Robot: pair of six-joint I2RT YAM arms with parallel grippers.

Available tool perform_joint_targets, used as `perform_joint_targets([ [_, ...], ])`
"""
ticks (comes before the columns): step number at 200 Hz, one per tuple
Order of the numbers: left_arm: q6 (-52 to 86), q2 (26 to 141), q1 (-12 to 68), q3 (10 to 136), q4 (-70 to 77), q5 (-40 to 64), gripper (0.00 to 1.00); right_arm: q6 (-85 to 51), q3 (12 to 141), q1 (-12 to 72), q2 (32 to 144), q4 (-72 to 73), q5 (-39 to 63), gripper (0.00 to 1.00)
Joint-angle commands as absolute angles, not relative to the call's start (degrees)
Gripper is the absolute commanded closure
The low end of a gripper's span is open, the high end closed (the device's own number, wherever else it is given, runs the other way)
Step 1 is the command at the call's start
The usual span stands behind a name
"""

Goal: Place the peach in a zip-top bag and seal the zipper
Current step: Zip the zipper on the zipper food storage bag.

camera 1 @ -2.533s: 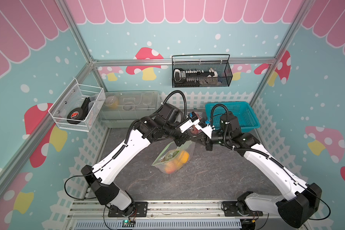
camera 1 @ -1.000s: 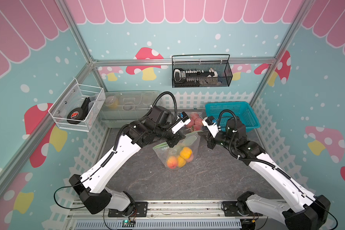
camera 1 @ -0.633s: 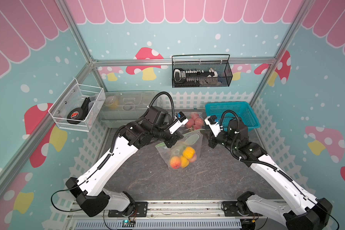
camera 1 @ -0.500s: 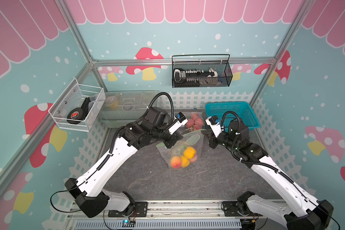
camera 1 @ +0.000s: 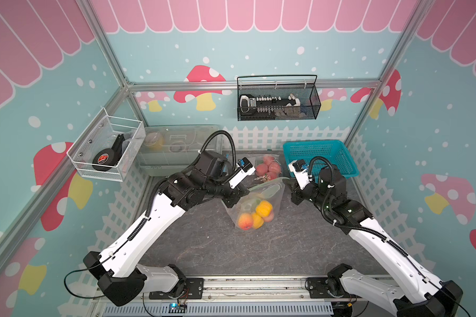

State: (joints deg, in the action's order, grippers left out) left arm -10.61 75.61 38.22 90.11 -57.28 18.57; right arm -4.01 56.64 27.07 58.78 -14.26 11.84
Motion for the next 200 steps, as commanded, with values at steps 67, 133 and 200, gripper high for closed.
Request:
perform_joint_targets([
  [67,-9.43,69.8,36.79,86.09,-60.72,16.35,0.97,-6.68,55.9,24.99,57.66,-15.34,4.18,1.0],
  [133,-8.35,66.83,36.46,83.32,-61.07,15.26,0.97,-6.94,55.66,24.78,57.64,-15.03,4.19,1.0],
  [200,-7.56,64.08,36.34,81.06,-61.63,14.35,0.96,-7.64,55.64,24.57,58.34,-14.24,4.74,1.0],
])
